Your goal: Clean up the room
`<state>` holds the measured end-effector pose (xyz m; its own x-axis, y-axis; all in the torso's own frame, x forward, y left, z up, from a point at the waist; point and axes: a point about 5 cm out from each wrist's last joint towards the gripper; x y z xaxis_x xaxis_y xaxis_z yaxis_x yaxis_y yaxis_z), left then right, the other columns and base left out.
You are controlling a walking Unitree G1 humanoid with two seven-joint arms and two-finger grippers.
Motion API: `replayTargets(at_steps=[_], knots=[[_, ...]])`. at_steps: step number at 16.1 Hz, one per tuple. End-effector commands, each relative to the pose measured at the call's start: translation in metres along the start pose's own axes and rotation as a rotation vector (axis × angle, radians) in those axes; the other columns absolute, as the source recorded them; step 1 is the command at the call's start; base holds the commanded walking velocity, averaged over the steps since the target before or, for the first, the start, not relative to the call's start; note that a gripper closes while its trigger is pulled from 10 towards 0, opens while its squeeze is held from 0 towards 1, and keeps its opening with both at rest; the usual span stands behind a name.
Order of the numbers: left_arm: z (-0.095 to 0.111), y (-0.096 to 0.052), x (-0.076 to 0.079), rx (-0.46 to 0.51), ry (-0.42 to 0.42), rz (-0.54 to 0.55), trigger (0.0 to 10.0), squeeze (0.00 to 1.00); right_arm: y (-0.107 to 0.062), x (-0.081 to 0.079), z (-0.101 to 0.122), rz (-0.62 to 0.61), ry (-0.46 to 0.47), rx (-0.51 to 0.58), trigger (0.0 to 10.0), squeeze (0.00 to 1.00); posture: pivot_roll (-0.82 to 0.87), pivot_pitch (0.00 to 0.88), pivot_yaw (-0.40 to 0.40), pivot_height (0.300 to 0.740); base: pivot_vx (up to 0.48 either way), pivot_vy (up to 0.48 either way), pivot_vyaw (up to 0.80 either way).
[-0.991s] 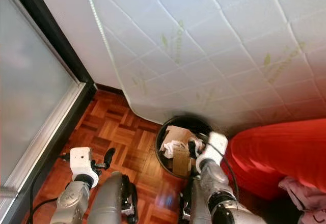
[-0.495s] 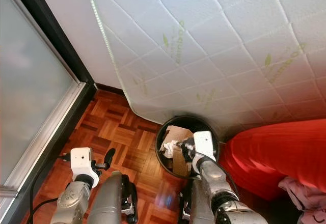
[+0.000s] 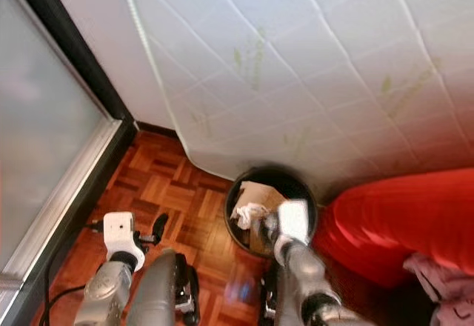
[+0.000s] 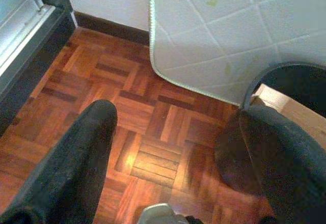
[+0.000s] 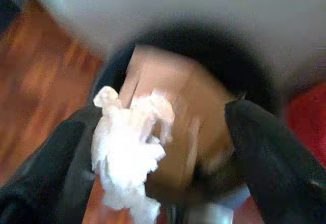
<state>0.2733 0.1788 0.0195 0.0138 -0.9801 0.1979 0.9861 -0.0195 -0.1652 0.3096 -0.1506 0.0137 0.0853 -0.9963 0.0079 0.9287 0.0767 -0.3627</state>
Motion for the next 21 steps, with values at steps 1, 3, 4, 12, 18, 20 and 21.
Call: replayTargets(at_steps=[1, 3, 4, 12, 18, 20, 21], knots=[[-0.011, -0.007, -0.006, -0.047, -0.019, 0.031, 10.0, 0.0, -0.001, 0.005, -0.002, -0.023, 0.008, -0.022, 10.0, 0.0, 0.1, 0.309, 0.016, 0.632, 0.0, 0.0, 0.0], [-0.012, -0.007, -0.005, -0.048, -0.021, 0.028, 10.0, 0.0, -0.006, -0.003, -0.026, 0.057, -0.177, -0.199, 10.0, 0.0, 0.1, 0.308, 0.014, 0.632, 0.0, 0.0, 0.0], [-0.011, -0.006, -0.004, -0.047, -0.021, 0.027, 10.0, 0.0, -0.002, -0.002, -0.005, 0.03, -0.036, -0.023, 10.0, 0.0, 0.11, 0.311, 0.015, 0.632, 0.0, 0.0, 0.0], [-0.011, -0.005, -0.006, -0.051, -0.013, 0.027, 10.0, 0.0, -0.005, 0.0, -0.026, -0.036, 0.218, -0.2, 10.0, 0.0, 0.1, 0.315, 0.017, 0.632, 0.0, 0.0, 0.0], [-0.012, -0.005, -0.003, -0.052, -0.014, 0.02, 10.0, 0.0, -0.002, -0.006, -0.021, -0.026, 0.463, -0.178, 10.0, 0.0, 0.1, 0.31, 0.017, 0.632, 0.0, 0.0, 0.0], [-0.012, -0.005, -0.003, -0.051, -0.013, 0.021, 10.0, 0.0, -0.003, -0.005, -0.024, -0.042, 0.597, -0.207, 10.0, 0.0, 0.11, 0.304, 0.014, 0.632, 0.0, 0.0, 0.0], [-0.012, -0.005, -0.003, -0.049, -0.014, 0.021, 10.0, 0.0, 0.0, 0.0, -0.011, -0.03, 0.444, -0.103, 10.0, 0.0, 0.11, 0.303, 0.015, 0.632, 0.0, 0.0, 0.0]])
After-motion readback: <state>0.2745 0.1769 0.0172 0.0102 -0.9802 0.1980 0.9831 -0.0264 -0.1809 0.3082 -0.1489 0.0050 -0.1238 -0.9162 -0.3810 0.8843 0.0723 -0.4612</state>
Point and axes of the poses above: a point about 5 cm out from each wrist's last joint towards the gripper, its own y axis pointing out of the wrist towards the gripper, its own z axis along the axis of the wrist's last joint, x = y × z, and after that the axes turned 7 degrees about -y, right-handed
